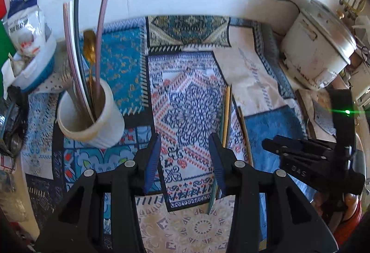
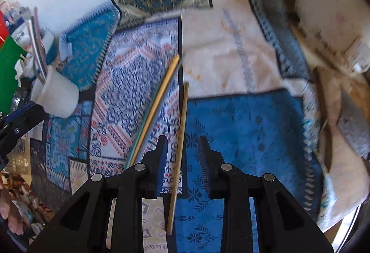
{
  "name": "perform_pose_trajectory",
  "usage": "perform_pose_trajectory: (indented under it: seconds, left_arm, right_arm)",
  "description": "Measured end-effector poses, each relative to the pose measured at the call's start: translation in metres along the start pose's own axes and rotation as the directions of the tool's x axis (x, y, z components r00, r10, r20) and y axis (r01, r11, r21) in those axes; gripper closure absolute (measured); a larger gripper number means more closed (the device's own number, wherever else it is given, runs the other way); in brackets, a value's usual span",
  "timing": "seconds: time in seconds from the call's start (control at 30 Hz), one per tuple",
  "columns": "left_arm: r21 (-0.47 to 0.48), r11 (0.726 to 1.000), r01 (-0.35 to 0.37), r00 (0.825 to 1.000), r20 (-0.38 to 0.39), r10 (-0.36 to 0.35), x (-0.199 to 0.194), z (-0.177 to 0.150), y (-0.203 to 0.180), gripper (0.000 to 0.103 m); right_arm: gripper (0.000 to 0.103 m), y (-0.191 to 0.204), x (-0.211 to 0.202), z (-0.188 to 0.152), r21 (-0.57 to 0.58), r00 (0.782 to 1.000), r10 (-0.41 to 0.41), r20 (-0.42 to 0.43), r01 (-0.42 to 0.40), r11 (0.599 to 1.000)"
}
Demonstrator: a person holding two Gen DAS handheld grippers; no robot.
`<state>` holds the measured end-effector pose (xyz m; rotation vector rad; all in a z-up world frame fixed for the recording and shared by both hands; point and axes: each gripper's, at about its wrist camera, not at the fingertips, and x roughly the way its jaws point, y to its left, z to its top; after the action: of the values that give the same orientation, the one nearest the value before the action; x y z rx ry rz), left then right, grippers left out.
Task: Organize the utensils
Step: 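Grasp a green chopstick with the left tool while the right tool grasps a wooden chopstick, then lift both held chopsticks and carry them over the white cup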
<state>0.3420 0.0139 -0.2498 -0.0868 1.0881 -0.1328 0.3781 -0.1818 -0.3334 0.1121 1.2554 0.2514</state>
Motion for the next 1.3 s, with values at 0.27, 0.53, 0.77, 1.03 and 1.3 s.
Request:
perform_pose_trajectory:
  seconds: [0.27, 0.53, 0.77, 1.03, 1.3]
  left_arm:
    - [-0.004, 1.000, -0.002, 0.994, -0.109, 0.002, 0.033, -0.018, 0.004, 0.061]
    - [0.010, 0.999, 0.042, 0.984, -0.176, -0.040, 0.070, -0.013, -0.004, 0.061]
    - [0.004, 0.993, 0.122, 0.962, -0.246, -0.117, 0.108, -0.001, -0.021, 0.067]
    - [0.028, 0.989, 0.145, 0.952, -0.277, -0.132, 0.127, 0.007, -0.040, 0.083]
    - [0.036, 0.993, 0.112, 0.957, -0.274, -0.098, 0.135, 0.016, -0.049, 0.096]
  right_arm:
    - [0.079, 0.003, 0.032, -0.001, 0.008, 0.998, 0.008, -0.060, -0.007, 1.000]
    - [0.092, 0.011, 0.036, -0.004, -0.052, 0.999, -0.039, -0.021, 0.038, 0.998]
    - [0.097, 0.001, 0.035, -0.008, -0.080, 1.000, -0.009, -0.028, 0.007, 0.997]
    - [0.097, -0.030, 0.022, -0.007, -0.037, 1.000, -0.003, -0.016, 0.002, 0.999]
    - [0.097, -0.036, 0.008, -0.001, -0.031, 1.000, 0.014, 0.021, -0.014, 0.999]
